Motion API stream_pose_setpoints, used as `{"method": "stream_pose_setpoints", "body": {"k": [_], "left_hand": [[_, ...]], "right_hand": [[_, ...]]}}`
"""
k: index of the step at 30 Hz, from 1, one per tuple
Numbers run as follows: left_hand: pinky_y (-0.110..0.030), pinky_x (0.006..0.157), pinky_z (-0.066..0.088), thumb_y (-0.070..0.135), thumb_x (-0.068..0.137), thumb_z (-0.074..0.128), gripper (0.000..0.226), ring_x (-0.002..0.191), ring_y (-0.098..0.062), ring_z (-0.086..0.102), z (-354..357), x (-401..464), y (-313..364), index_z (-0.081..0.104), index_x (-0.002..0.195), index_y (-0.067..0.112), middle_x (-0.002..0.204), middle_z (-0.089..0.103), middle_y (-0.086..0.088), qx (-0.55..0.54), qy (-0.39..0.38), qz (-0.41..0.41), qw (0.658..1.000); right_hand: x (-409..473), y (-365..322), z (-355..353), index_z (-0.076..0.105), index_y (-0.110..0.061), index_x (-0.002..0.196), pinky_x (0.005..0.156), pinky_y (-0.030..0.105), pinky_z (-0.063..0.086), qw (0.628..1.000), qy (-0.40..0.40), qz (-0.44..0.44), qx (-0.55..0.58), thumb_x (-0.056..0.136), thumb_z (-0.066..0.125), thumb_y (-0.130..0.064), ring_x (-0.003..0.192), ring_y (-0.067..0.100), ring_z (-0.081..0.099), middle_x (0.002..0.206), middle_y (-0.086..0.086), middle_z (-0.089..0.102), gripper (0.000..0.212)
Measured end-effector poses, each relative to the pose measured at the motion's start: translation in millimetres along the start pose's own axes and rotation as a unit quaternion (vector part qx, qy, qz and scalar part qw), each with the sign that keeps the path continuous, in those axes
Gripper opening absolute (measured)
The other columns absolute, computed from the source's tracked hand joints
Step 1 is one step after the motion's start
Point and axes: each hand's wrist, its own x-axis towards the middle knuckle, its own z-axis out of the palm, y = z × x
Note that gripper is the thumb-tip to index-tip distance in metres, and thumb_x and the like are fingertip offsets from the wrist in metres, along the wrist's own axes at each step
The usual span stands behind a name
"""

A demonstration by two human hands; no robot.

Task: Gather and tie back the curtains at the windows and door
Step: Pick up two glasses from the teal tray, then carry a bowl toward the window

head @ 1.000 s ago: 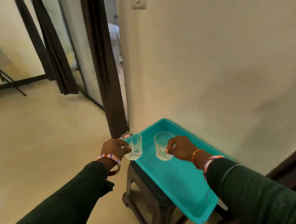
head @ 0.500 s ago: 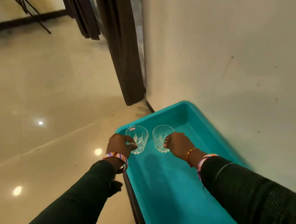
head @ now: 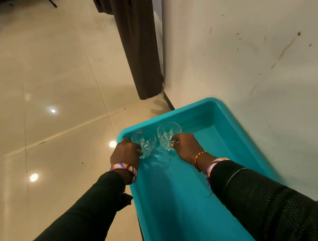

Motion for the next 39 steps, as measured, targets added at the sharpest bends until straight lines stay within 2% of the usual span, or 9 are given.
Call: {"method": "stream_pose_setpoints", "body": {"k": [11,15,20,23,26,30,35,37,39], "left_hand": [[-0.032,0.089,0.046,0.019,0.093,0.048,0.028,0.110,-0.024,0.054,-22,-15,3,0.062,0.116,0.017,0.123,0.053,-0.008,0.034,0.008,0.030,0.999],[-0.025,0.072,0.043,0.019,0.092,0.046,0.026,0.096,-0.022,0.061,-42,-28,5,0.066,0.109,0.018,0.107,0.065,-0.004,0.030,-0.038,0.086,0.995],[-0.031,0.082,0.049,0.018,0.088,0.048,0.026,0.097,-0.024,0.062,-75,-50,23,0.069,0.103,0.015,0.106,0.068,-0.004,0.023,-0.031,0.179,0.983],[-0.032,0.079,0.050,0.019,0.087,0.048,0.026,0.092,-0.026,0.063,-99,-78,41,0.070,0.100,0.015,0.102,0.069,-0.007,0.017,0.005,0.248,0.969],[-0.035,0.083,0.051,0.019,0.087,0.049,0.026,0.095,-0.028,0.063,-124,-122,60,0.070,0.101,0.015,0.103,0.069,-0.008,0.004,0.022,0.331,0.943],[-0.039,0.089,0.050,0.021,0.090,0.049,0.026,0.099,-0.028,0.062,-152,-192,91,0.068,0.106,0.012,0.108,0.067,-0.009,-0.006,0.040,0.435,0.900],[-0.035,0.085,0.052,0.021,0.089,0.052,0.024,0.094,-0.026,0.064,-162,-288,134,0.069,0.102,0.011,0.104,0.069,-0.009,-0.003,0.016,0.558,0.830],[-0.035,0.086,0.052,0.022,0.089,0.053,0.024,0.094,-0.027,0.064,-160,-332,151,0.070,0.102,0.010,0.103,0.069,-0.009,-0.003,0.002,0.604,0.797],[-0.037,0.086,0.052,0.021,0.087,0.054,0.022,0.094,-0.031,0.064,-159,-366,165,0.071,0.098,0.011,0.102,0.070,-0.011,-0.010,-0.012,0.641,0.768]], "right_hand": [[-13,-4,-2,0.060,-0.010,0.122,0.096,0.034,0.045,0.999,0.025,0.023,-0.021,0.087,0.048,0.004,0.116,0.036,0.054,0.129,0.021,0.054,0.040],[-39,-17,-18,0.060,-0.006,0.120,0.092,0.034,0.046,0.998,0.055,0.031,-0.029,0.088,0.053,0.000,0.113,0.035,0.055,0.125,0.020,0.056,0.033],[-95,-40,-48,0.067,-0.005,0.106,0.083,0.026,0.044,0.996,0.073,0.035,-0.036,0.086,0.059,-0.006,0.105,0.030,0.059,0.113,0.017,0.064,0.022],[-150,-56,-73,0.068,-0.005,0.107,0.089,0.025,0.042,0.992,0.111,0.040,-0.052,0.086,0.060,-0.010,0.108,0.028,0.059,0.112,0.015,0.066,0.023],[-221,-72,-92,0.066,-0.003,0.109,0.095,0.029,0.043,0.980,0.179,0.070,-0.043,0.088,0.058,-0.009,0.106,0.030,0.060,0.115,0.015,0.064,0.023],[-315,-89,-107,0.068,-0.005,0.104,0.087,0.029,0.048,0.957,0.270,0.107,-0.028,0.088,0.060,-0.011,0.102,0.030,0.061,0.115,0.014,0.063,0.019],[-446,-104,-112,0.066,0.000,0.104,0.059,0.020,0.048,0.928,0.325,0.183,-0.016,0.089,0.055,-0.005,0.090,0.032,0.067,0.091,0.008,0.059,0.019],[-504,-102,-108,0.067,0.000,0.104,0.059,0.020,0.048,0.908,0.350,0.226,-0.034,0.088,0.052,-0.004,0.080,0.032,0.067,0.089,0.015,0.063,0.022],[-545,-99,-105,0.067,-0.002,0.106,0.071,0.027,0.051,0.892,0.364,0.263,-0.046,0.088,0.050,-0.005,0.081,0.029,0.065,0.096,0.017,0.068,0.025]]}}
